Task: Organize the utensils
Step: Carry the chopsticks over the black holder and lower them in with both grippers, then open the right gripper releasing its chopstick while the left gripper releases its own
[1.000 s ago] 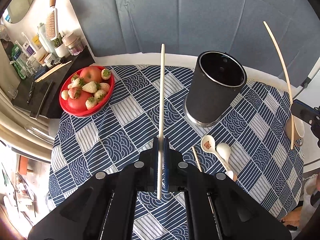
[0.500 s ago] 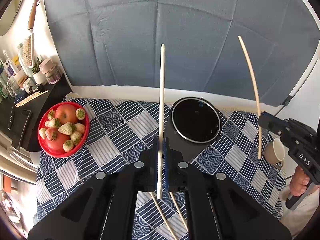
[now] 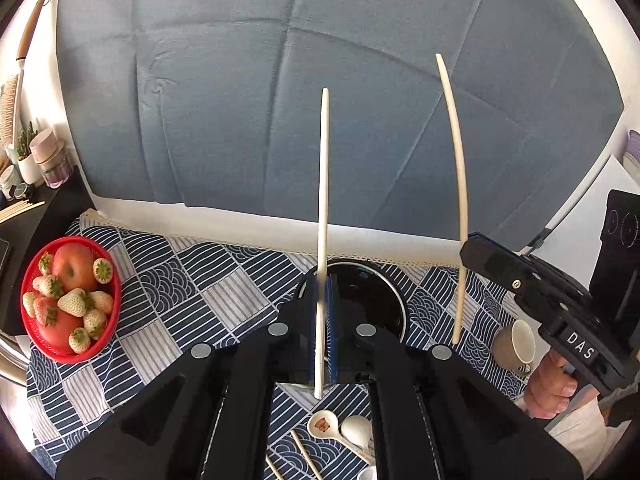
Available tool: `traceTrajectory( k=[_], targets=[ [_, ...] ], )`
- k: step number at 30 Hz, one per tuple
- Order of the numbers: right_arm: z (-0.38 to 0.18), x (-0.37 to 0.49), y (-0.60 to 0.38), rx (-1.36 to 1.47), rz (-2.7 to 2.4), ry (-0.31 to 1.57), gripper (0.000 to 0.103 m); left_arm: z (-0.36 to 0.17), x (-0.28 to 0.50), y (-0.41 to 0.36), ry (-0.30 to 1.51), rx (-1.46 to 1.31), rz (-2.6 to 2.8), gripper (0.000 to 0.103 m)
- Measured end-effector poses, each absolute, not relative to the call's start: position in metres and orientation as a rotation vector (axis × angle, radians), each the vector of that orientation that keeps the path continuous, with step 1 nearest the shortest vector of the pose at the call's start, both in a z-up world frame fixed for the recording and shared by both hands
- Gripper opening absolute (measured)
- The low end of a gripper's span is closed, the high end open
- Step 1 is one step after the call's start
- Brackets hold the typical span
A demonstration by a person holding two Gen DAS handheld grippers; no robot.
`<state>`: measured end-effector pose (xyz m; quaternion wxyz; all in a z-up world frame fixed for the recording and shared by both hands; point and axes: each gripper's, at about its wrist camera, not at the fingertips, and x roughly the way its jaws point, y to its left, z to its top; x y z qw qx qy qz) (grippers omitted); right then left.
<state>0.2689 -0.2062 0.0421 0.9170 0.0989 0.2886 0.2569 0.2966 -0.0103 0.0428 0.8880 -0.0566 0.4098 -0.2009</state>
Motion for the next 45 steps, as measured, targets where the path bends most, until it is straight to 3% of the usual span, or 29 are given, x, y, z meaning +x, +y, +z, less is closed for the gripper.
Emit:
traceTrajectory(
  k=[15,25,37,42,45],
  targets=[
    [0.005,0.313,-0.199,0.255,0.538,0.649,0.005,0.021,0.32,-0.032,0.728,-0.205,-0.556,0.005],
    [-0.013,0.309,-0.198,0.216,0.512,0.703,0.005,-0.01,0.307,-0.041,0.761,-0.174,-0.573,0.005],
    [-0.023,0.28,-0.194,0.085,0.482,0.753,0.005,-0.003,0.273,-0.035,0.786,-0.055,-0.533,0.006],
    [-0.02,0.267,-0.196,0.049,0.46,0.753,0.008,-0.002,0.263,-0.029,0.771,-0.025,-0.495,0.044],
    [-0.019,0.26,-0.198,0.032,0.45,0.761,0.013,0.0,0.255,-0.025,0.772,-0.018,-0.47,0.059]
  ],
)
